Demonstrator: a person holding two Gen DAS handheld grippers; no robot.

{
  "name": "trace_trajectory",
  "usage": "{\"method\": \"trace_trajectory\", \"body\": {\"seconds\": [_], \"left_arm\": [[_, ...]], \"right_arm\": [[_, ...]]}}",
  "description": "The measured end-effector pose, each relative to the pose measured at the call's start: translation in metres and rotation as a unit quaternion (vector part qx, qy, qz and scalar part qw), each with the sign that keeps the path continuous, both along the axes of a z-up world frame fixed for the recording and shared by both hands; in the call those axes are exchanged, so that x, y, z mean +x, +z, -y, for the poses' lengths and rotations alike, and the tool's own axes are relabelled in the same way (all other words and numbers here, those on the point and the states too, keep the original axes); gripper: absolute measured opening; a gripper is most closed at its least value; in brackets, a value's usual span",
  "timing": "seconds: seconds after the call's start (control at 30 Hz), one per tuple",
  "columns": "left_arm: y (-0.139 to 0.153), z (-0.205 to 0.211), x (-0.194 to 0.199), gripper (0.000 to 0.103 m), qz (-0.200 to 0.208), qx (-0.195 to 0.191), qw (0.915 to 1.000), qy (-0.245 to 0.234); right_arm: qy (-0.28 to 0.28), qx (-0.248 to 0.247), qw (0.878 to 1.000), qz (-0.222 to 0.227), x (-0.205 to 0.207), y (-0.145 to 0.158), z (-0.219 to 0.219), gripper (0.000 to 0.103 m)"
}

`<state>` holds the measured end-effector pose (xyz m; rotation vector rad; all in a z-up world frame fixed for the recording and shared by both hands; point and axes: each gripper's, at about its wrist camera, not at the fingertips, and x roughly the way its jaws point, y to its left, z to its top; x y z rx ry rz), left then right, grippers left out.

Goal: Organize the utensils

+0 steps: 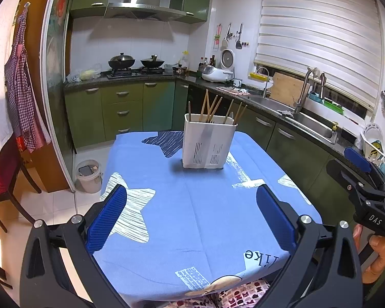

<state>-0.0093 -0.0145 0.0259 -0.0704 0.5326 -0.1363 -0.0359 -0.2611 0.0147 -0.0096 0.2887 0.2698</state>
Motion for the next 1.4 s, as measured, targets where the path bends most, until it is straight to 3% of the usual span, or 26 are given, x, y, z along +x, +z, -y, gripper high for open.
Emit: {"method": "trace_trajectory", "body": {"seconds": [0.5,0.83,1.4], "left_arm": [[-0.011,-0.003,0.008,0.096,-0.026,-0.007,0.9996,0.003],[-0.008,0.004,0.007,0.096,-0.022,0.014,0.9996,0.008],[-0.006,0.002,0.009,0.096,-0.022,0.011,0.9996,0.016]], "right_arm": [[0.002,-0.001,1.0,-0.004,0.001,-0.003,-0.002,0.098],[0.003,-0.002,1.0,-0.006,0.003,-0.004,-0.004,0.098],[0.006,-0.005,1.0,-0.011,0.008,-0.013,-0.009,0.098]]}}
